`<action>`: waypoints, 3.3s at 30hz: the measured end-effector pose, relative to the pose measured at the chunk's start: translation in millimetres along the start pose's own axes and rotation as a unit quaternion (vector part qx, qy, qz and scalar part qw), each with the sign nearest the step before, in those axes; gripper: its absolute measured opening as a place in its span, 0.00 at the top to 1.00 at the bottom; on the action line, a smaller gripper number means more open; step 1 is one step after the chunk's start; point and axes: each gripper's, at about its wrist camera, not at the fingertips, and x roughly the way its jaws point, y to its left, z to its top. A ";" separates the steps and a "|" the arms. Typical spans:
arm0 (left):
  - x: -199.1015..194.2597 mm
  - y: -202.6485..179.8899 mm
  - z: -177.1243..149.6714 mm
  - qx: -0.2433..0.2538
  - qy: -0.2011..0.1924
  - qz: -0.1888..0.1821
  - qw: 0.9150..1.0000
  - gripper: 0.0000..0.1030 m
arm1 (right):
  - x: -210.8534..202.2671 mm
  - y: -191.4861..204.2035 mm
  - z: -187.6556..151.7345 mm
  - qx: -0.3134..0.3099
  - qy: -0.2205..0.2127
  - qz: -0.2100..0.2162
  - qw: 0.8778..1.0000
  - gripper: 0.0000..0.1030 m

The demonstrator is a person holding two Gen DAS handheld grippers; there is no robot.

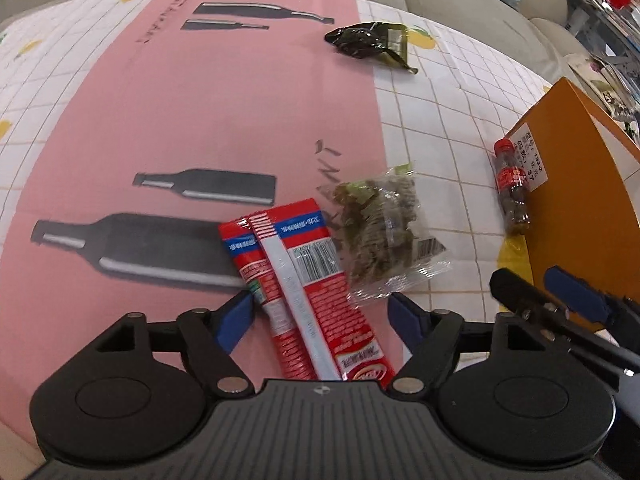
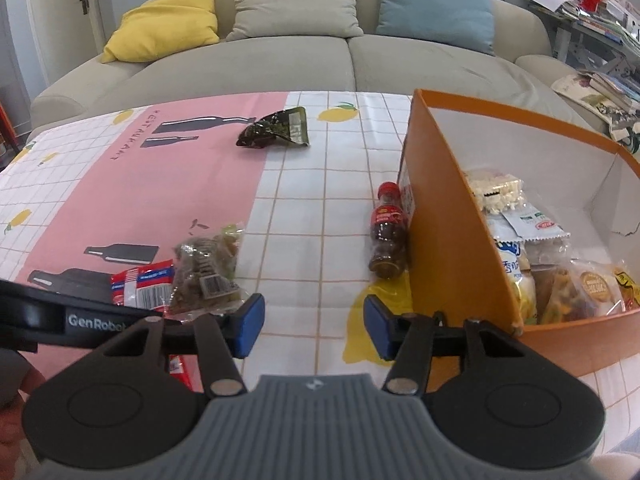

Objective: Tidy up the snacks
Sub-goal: 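Reach the left tool to the red sausage sticks while the right reaches the clear brown-snack pack, then grasp the red sausage sticks with the left tool while the right grasps the brown-snack pack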

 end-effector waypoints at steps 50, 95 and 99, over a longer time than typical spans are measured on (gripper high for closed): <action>2.1 20.7 -7.1 0.077 -0.066 0.074 0.992 0.39 | 30.4 4.6 -2.8 -0.019 0.043 0.049 0.998 0.55; -4.7 10.2 -20.2 0.077 -0.139 0.063 0.985 0.58 | 38.4 0.9 -9.7 -0.017 0.036 0.043 0.998 0.54; -17.7 10.9 -16.5 0.064 -0.145 0.052 0.986 0.58 | 28.8 1.5 -7.1 -0.015 0.027 0.054 0.998 0.55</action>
